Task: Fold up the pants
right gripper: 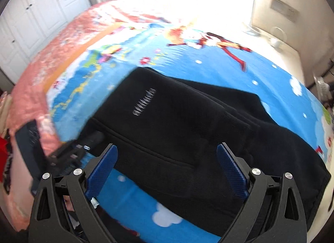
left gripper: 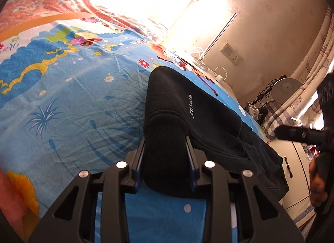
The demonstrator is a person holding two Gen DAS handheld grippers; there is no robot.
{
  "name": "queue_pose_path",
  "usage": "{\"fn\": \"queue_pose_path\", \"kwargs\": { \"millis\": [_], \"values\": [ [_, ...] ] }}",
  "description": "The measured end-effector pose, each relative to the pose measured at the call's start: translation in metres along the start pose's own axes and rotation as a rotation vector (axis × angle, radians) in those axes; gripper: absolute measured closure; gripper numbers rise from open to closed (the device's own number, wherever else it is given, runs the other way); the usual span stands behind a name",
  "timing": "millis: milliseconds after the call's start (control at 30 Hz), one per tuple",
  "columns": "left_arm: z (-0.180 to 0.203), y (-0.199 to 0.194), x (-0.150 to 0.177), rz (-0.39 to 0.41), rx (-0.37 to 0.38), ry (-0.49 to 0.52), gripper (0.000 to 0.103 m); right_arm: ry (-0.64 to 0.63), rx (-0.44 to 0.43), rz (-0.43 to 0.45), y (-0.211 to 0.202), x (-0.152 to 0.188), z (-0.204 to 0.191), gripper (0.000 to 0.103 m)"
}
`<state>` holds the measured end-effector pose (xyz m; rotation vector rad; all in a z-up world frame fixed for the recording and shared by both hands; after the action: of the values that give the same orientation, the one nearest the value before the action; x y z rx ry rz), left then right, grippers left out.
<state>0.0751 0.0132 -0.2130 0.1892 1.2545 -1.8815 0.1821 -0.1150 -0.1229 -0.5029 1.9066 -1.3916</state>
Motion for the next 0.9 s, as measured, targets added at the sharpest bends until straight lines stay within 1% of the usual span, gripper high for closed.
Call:
{"fn": "queue_pose_path", "kwargs": {
  "millis": [67, 133, 167, 233, 300, 367, 400, 433, 467, 500, 533, 600, 667, 700, 733, 767, 800, 833, 867, 900],
  "values": [
    [0.019, -0.010, -0.001, 0.021, -0.075, 0.043, 0.072, -0.079, -0.057, -0.106, 0.005, -0.033, -0.034, 0.011],
    [0.043, -0.018, 0.000, 0.044, -0.171, 0.118, 0.073, -0.120, -0.115, -0.237, 0.021, -0.060, -0.062, 0.010],
    [0.055, -0.021, 0.000, 0.055, -0.202, 0.149, 0.073, -0.130, -0.118, -0.303, 0.032, -0.070, -0.074, 0.011],
    [0.076, -0.027, 0.001, 0.078, -0.261, 0.212, 0.073, -0.160, -0.067, -0.397, 0.052, -0.085, -0.091, 0.011],
    [0.094, -0.032, 0.002, 0.101, -0.305, 0.270, 0.074, -0.183, -0.017, -0.450, 0.067, -0.092, -0.100, 0.011],
    [0.109, -0.037, 0.004, 0.128, -0.341, 0.324, 0.074, -0.190, 0.035, -0.479, 0.081, -0.092, -0.096, 0.010],
    [0.117, -0.039, 0.005, 0.142, -0.353, 0.346, 0.075, -0.204, 0.055, -0.487, 0.085, -0.090, -0.094, 0.012],
    [0.124, -0.042, 0.005, 0.156, -0.358, 0.364, 0.075, -0.221, 0.069, -0.488, 0.086, -0.087, -0.091, 0.025],
    [0.130, -0.045, 0.006, 0.171, -0.364, 0.385, 0.075, -0.237, 0.083, -0.485, 0.086, -0.085, -0.087, 0.033],
    [0.135, -0.047, 0.008, 0.184, -0.373, 0.401, 0.075, -0.253, 0.093, -0.476, 0.084, -0.083, -0.083, 0.054],
    [0.138, -0.048, 0.009, 0.193, -0.377, 0.411, 0.075, -0.264, 0.084, -0.474, 0.081, -0.081, -0.079, 0.066],
    [0.147, -0.051, 0.011, 0.212, -0.371, 0.433, 0.075, -0.267, 0.050, -0.449, 0.066, -0.078, -0.071, 0.073],
    [0.154, -0.058, 0.012, 0.257, -0.349, 0.433, 0.071, -0.244, 0.006, -0.409, 0.048, -0.081, -0.061, 0.077],
    [0.160, -0.068, 0.014, 0.314, -0.334, 0.432, 0.060, -0.220, -0.017, -0.385, 0.038, -0.084, -0.054, 0.079],
    [0.166, -0.084, 0.018, 0.411, -0.335, 0.432, 0.045, -0.189, -0.042, -0.361, 0.027, -0.086, -0.044, 0.079],
    [0.173, -0.104, 0.025, 0.526, -0.333, 0.439, 0.038, -0.160, -0.076, -0.335, 0.017, -0.089, -0.034, 0.079],
    [0.183, -0.120, 0.038, 0.616, -0.294, 0.476, 0.038, -0.129, -0.115, -0.314, 0.006, -0.092, -0.022, 0.079],
    [0.196, -0.127, 0.052, 0.655, -0.245, 0.541, 0.041, -0.098, -0.151, -0.294, -0.006, -0.094, -0.010, 0.079],
    [0.212, -0.122, 0.064, 0.637, -0.190, 0.621, 0.047, -0.074, -0.181, -0.269, -0.018, -0.095, 0.001, 0.079],
    [0.228, -0.107, 0.075, 0.560, -0.099, 0.698, 0.054, -0.051, -0.204, -0.244, -0.030, -0.096, 0.011, 0.079]
  ]
}}
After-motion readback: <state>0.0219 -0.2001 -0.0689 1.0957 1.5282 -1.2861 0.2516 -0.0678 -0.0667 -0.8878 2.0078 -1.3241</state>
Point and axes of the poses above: each gripper's, at about its wrist camera, not at the fingertips, and y roughly the way its jaws point, z to its right, x to its underside, the point moved 4 cm from there along y, roughly the way its jaws point, and after that the axes turned 10 degrees about -z, right-handed, at the moved point
